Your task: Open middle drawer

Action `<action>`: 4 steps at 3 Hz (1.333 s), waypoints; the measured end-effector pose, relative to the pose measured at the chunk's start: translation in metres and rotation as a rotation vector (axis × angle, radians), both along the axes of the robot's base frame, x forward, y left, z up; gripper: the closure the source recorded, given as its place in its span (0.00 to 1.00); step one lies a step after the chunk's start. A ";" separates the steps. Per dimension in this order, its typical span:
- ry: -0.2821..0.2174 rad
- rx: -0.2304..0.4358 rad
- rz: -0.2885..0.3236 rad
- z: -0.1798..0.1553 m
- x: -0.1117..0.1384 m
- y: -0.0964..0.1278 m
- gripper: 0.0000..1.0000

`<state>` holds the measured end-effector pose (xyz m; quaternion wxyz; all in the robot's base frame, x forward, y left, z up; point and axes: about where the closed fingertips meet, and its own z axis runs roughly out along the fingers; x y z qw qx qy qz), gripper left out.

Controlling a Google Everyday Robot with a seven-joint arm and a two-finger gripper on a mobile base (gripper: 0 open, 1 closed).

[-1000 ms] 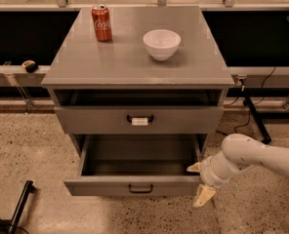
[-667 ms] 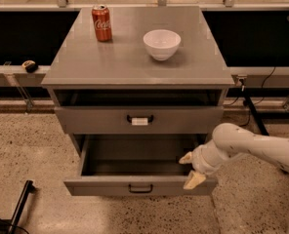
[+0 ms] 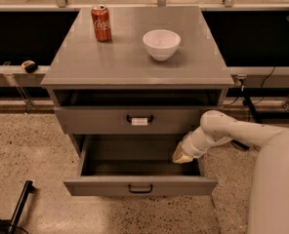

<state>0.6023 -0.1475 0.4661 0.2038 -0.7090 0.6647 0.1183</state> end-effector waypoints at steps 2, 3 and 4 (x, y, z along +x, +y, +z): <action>0.163 0.012 -0.035 -0.075 -0.028 -0.016 1.00; 0.186 0.014 -0.032 -0.078 -0.038 -0.017 1.00; 0.251 0.033 0.006 -0.067 -0.074 -0.007 1.00</action>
Offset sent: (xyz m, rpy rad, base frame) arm -0.0496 -0.0321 -0.1110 0.0028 0.2411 -0.0689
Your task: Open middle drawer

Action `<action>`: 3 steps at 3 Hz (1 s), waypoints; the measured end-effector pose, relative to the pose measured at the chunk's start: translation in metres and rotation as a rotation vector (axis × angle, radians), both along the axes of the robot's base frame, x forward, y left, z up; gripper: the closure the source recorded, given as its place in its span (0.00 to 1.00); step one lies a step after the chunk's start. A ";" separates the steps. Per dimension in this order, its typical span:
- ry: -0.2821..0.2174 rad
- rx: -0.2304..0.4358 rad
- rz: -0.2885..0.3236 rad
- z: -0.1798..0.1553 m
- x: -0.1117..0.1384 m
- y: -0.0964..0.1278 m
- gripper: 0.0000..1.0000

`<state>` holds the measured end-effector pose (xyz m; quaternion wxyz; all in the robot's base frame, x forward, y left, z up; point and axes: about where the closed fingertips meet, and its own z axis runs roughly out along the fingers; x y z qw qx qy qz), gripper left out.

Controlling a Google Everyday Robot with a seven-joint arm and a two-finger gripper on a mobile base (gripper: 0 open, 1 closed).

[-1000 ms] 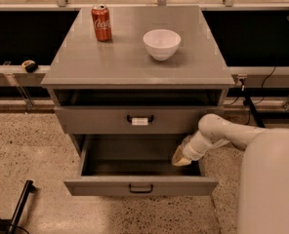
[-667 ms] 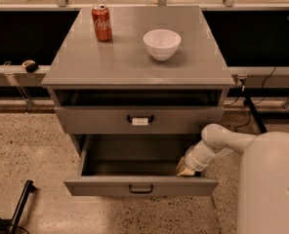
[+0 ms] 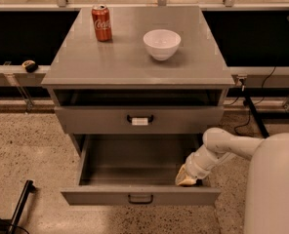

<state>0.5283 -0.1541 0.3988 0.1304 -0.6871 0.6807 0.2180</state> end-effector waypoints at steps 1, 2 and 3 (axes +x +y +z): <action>0.025 0.006 0.004 0.006 -0.012 0.001 1.00; 0.085 0.060 0.004 0.027 -0.044 -0.001 1.00; 0.094 0.209 -0.020 0.074 -0.074 -0.010 0.98</action>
Offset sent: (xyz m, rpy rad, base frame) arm -0.1160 -0.0092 0.0834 0.1838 0.2192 0.0008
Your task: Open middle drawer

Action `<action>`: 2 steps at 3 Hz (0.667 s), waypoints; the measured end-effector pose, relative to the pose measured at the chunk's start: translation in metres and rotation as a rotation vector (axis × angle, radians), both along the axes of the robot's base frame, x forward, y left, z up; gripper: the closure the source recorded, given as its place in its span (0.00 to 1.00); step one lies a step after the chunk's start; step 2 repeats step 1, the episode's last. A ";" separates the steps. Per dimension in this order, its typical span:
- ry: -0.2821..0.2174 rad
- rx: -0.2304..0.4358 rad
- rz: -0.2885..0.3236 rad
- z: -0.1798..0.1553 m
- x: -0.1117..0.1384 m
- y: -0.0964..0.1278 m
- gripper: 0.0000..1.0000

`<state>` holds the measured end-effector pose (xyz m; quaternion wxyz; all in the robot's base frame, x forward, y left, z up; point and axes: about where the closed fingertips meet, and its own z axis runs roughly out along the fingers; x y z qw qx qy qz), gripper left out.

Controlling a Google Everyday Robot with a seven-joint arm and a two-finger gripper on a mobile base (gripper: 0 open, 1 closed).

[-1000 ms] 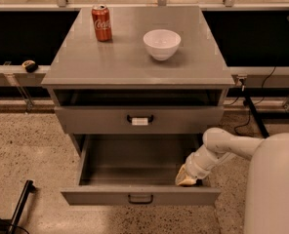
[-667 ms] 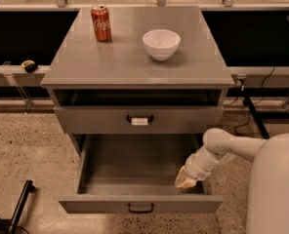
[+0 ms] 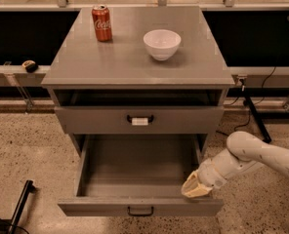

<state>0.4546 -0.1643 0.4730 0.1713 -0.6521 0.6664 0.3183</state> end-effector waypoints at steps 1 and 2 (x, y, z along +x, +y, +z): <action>-0.168 0.178 -0.083 0.046 0.007 -0.009 0.76; -0.168 0.178 -0.083 0.046 0.007 -0.009 0.76</action>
Offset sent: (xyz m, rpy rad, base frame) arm 0.0000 0.0000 0.0000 0.0000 0.0000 0.0000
